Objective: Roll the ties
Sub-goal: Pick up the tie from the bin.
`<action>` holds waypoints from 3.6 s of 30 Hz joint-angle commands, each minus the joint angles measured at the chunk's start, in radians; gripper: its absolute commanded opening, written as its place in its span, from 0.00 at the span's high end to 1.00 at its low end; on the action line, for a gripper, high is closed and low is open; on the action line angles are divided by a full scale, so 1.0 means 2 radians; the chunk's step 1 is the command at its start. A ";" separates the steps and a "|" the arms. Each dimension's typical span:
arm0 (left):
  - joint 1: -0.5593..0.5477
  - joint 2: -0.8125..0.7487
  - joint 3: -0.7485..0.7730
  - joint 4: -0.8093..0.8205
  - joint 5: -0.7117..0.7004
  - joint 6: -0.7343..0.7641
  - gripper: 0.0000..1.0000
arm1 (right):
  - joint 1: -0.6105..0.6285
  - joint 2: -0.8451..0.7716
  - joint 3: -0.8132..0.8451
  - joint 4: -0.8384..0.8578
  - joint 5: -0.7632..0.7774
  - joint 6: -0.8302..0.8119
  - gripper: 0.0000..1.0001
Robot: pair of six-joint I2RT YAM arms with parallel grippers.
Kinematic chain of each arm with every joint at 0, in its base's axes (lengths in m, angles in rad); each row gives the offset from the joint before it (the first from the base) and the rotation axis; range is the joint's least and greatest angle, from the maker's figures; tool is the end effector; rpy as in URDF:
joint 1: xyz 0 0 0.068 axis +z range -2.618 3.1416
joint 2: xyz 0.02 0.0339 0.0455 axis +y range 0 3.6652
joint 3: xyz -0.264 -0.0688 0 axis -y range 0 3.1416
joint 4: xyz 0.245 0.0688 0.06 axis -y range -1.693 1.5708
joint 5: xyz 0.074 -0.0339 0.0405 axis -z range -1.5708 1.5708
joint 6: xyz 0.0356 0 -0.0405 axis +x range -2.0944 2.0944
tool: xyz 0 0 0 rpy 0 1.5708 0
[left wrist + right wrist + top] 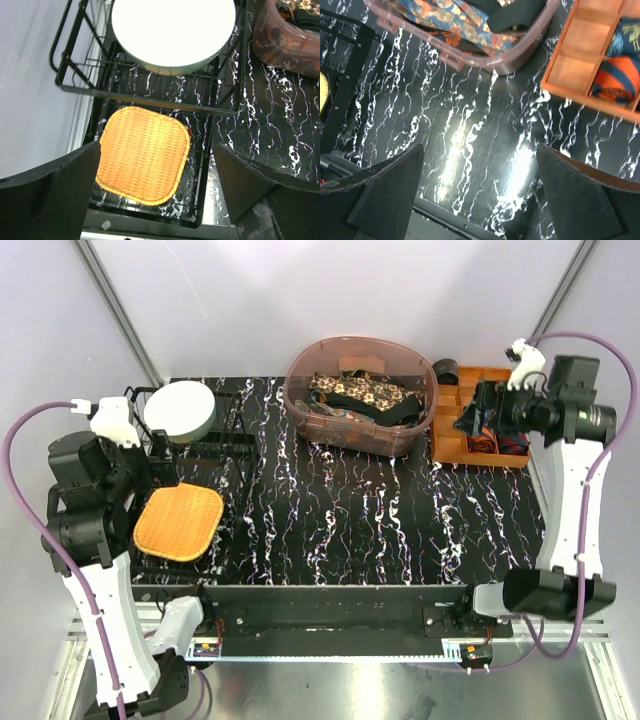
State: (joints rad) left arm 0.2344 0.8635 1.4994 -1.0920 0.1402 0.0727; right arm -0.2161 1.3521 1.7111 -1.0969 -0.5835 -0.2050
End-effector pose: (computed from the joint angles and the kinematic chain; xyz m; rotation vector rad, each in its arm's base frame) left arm 0.1062 0.0202 0.4598 -0.0750 2.0211 0.0524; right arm 0.2462 -0.0340 0.4437 -0.2777 2.1831 0.4390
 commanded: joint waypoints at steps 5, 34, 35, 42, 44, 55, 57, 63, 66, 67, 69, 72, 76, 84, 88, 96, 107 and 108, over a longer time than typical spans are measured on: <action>-0.001 0.019 0.025 0.067 0.079 0.050 0.01 | 0.090 0.156 0.208 0.005 0.066 -0.020 0.01; -0.003 -0.005 -0.102 0.143 0.214 0.041 0.01 | 0.223 0.613 0.475 0.256 0.189 -0.020 0.01; -0.003 -0.004 -0.105 0.142 0.214 0.043 0.01 | 0.225 0.619 0.468 0.267 0.190 -0.019 0.01; -0.003 0.001 -0.111 0.137 0.205 0.053 0.01 | 0.228 0.665 0.483 0.318 0.204 -0.014 0.04; -0.003 0.001 -0.112 0.137 0.199 0.055 0.01 | 0.227 0.669 0.476 0.329 0.205 -0.014 0.05; -0.002 0.003 -0.124 0.138 0.193 0.064 0.01 | 0.232 0.692 0.461 0.334 0.203 -0.025 0.07; -0.003 0.006 -0.125 0.141 0.187 0.064 0.01 | 0.232 0.695 0.461 0.334 0.205 -0.032 0.09; -0.003 0.013 -0.125 0.143 0.180 0.073 0.01 | 0.234 0.699 0.457 0.334 0.210 -0.059 0.44; -0.003 0.015 -0.125 0.145 0.178 0.075 0.01 | 0.236 0.700 0.456 0.334 0.209 -0.068 0.54; -0.004 0.015 -0.124 0.145 0.178 0.077 0.01 | 0.235 0.700 0.456 0.333 0.206 -0.070 0.56; -0.003 0.015 -0.124 0.145 0.176 0.079 0.01 | 0.237 0.697 0.454 0.329 0.197 -0.072 0.67; -0.003 0.015 -0.125 0.145 0.175 0.083 0.01 | 0.237 0.694 0.456 0.321 0.182 -0.070 0.47; -0.003 0.014 -0.128 0.146 0.172 0.086 0.01 | 0.238 0.692 0.453 0.312 0.171 -0.065 0.19; -0.003 0.019 -0.129 0.151 0.172 0.085 0.01 | 0.238 0.712 0.458 0.304 0.174 -0.078 0.25; -0.003 0.024 -0.128 0.153 0.169 0.087 0.01 | 0.238 0.724 0.474 0.296 0.176 -0.082 0.33; -0.003 0.030 -0.126 0.156 0.164 0.093 0.01 | 0.238 0.726 0.478 0.297 0.177 -0.098 0.81; -0.004 0.030 -0.126 0.158 0.173 0.089 0.01 | 0.237 0.651 0.458 0.335 0.178 -0.069 1.00; -0.003 0.029 -0.126 0.159 0.173 0.089 0.01 | 0.238 0.643 0.455 0.342 0.178 -0.065 1.00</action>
State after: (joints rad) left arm 0.2306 0.9298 1.2472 -0.8341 0.4858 0.2401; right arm 0.2546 2.7758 2.6354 -0.4641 -0.2287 -0.3740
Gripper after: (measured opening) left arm 0.987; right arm 0.037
